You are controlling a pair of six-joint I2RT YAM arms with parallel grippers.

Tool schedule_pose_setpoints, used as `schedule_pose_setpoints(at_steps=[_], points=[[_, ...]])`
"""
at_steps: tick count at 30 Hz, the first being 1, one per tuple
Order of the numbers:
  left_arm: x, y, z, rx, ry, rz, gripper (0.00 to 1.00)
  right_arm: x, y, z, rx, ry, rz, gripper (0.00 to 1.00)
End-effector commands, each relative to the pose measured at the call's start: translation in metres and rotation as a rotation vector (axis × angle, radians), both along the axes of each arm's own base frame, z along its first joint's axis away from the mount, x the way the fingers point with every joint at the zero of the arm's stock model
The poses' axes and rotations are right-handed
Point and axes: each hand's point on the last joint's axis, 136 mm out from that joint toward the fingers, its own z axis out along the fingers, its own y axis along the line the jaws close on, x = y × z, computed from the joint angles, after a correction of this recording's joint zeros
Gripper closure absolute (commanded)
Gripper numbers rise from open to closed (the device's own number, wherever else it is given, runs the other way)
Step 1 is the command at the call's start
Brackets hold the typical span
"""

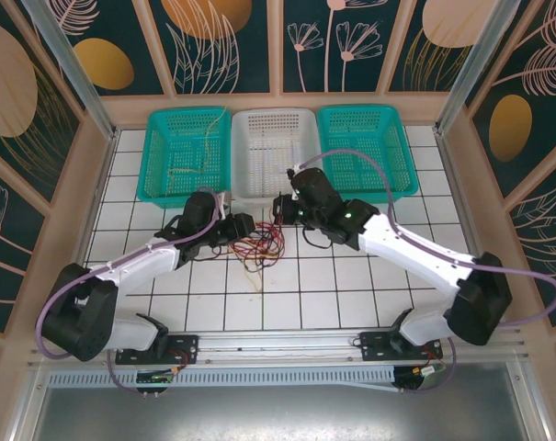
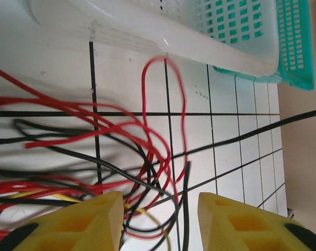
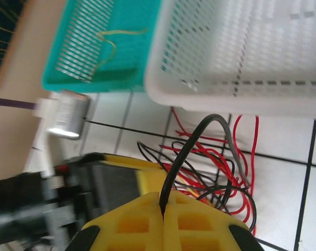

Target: Untangle the cables

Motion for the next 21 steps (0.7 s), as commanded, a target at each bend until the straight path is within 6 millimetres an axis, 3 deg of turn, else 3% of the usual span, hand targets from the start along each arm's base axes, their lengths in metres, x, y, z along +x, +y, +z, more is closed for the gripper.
schedule_pose_setpoints(at_steps=[1,11,21], points=[[0.002,-0.010,0.007,-0.038,-0.025,-0.023,0.59,-0.004,-0.006,0.053,0.030,-0.148,0.020,1.00],[-0.003,-0.010,-0.002,-0.035,-0.009,-0.023,0.61,-0.030,-0.012,0.165,0.199,-0.360,0.123,1.00],[-0.002,-0.011,0.005,-0.035,-0.034,-0.025,0.61,-0.045,-0.028,0.237,0.271,-0.520,0.138,1.00]])
